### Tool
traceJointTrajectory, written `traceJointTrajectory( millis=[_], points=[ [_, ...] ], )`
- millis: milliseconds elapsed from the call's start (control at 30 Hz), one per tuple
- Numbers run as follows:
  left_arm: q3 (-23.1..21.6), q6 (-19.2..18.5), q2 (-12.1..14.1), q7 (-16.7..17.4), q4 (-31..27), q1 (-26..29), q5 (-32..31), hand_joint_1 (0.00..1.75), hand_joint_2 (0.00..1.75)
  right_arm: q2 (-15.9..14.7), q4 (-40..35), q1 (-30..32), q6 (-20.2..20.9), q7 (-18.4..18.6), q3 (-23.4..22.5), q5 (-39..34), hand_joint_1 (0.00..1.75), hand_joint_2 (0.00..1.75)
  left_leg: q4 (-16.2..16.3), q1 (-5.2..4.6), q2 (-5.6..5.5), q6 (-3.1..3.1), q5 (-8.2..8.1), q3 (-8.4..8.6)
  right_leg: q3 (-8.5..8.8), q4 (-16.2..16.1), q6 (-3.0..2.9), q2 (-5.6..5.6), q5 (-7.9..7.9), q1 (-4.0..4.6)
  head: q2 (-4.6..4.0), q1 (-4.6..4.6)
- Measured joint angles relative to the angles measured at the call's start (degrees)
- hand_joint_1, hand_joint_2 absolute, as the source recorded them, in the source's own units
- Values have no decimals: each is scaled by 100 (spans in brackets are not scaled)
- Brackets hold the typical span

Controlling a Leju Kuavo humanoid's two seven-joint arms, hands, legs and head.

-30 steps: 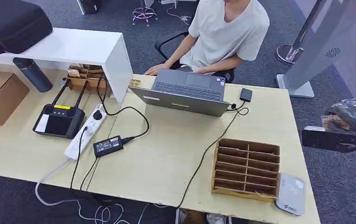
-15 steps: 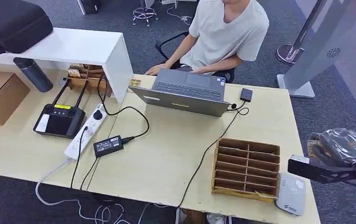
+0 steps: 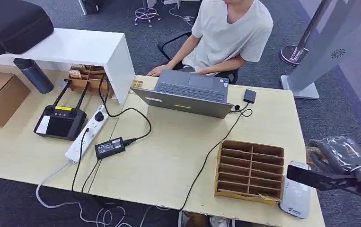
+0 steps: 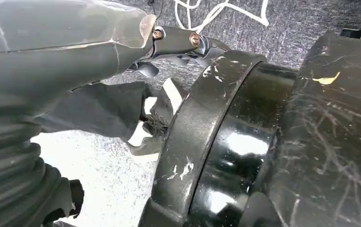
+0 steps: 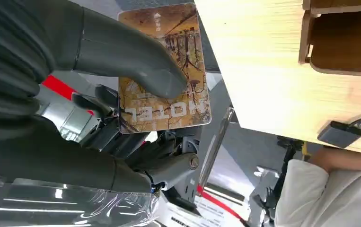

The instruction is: Pass the card to the sensor for recognition and then transmit it.

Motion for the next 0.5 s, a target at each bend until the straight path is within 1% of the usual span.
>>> traceJointTrajectory(
  millis=[100,500],
  points=[
    [2,2,-2,0,0,-1,0,0,175,30,-11,35,59,0,-9,15,175,175,0,0,0,0,0,1,0,0,0,0,0,1,0,0],
    [2,2,0,0,0,1,0,0,175,83,-39,137,59,-4,-31,15,175,175,0,0,2,0,0,1,0,0,0,2,0,0,0,0]
  ],
)
